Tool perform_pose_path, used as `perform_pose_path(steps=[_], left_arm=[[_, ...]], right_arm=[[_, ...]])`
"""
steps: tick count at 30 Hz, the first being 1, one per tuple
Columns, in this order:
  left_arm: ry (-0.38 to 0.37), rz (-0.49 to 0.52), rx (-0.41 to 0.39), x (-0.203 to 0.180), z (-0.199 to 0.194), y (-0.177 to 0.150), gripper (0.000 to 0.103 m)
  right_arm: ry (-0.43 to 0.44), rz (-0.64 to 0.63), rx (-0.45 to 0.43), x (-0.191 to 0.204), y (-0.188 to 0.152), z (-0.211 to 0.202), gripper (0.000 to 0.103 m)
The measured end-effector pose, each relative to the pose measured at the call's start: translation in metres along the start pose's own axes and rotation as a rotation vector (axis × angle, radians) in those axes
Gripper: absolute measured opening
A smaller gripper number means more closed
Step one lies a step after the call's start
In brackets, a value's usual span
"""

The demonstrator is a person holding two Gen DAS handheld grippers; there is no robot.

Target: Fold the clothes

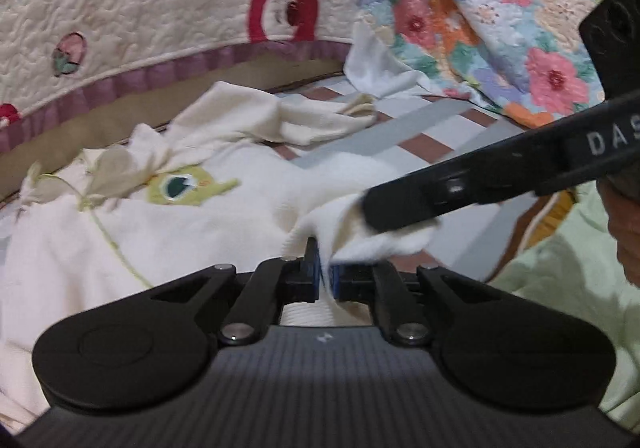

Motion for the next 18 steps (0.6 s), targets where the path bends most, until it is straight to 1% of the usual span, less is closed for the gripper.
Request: perform_pose_path(steps=[1,2,3,6,8,10,11,13,14,15,16,18], left_arm=[[0.022,-0.017,-0.006,0.011,-0.001,0.0,0.005],[0.044,-0.034,-0.013,0.021,-0.002,0.0,0.004],[0.066,-0.051,-0.019,0.032,-0.003,0.001,0.003],[0.159,-0.141,-0.034,0.071,-0.005,-0.002,0.003],[0.224,-0.213,-0.042,0.099,-0.008,-0.007,0.003],[0.288,-0.295,-0.047,0.13,-0.014,-0.014,0.002],[0.31,-0.327,-0.045,0.142,-0.018,-0.02,0.002],[0.336,-0.352,-0.039,0.157,-0.025,-0.031,0.002],[0.343,-0.358,-0.037,0.162,-0.029,-0.035,0.002],[0.342,-0.37,-0.036,0.165,-0.031,-0.04,0.002],[0.337,-0.389,-0.036,0.167,-0.031,-0.043,0.002],[0.327,-0.429,-0.037,0.17,-0.03,-0.046,0.002]], right_arm=[[0.015,-0.021,-0.002,0.001,-0.001,0.002,0.006],[0.011,-0.019,0.007,0.0,-0.003,0.004,0.007],[-0.004,-0.009,0.018,-0.002,-0.006,0.006,0.01],[-0.105,-0.046,0.041,-0.012,-0.018,0.011,0.01],[-0.176,-0.105,0.1,-0.02,-0.03,0.017,0.01],[-0.237,-0.194,0.163,-0.023,-0.041,0.023,0.01],[-0.251,-0.244,0.187,-0.023,-0.045,0.025,0.01],[-0.259,-0.298,0.214,-0.019,-0.049,0.031,0.013],[-0.254,-0.308,0.22,-0.017,-0.048,0.036,0.021],[-0.247,-0.318,0.223,-0.015,-0.048,0.041,0.033],[-0.238,-0.329,0.224,-0.012,-0.047,0.048,0.036],[-0.229,-0.375,0.231,-0.006,-0.046,0.065,0.037]])
Point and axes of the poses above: each gripper's, at about its wrist camera, not at the fingertips, and z roughly the way its jaws point, x to its left, y to its top, the point moved 7 cm from there along z, roughly the way its jaws point, and after that the axes turned 12 degrees about -x, right-handed, at the moved point
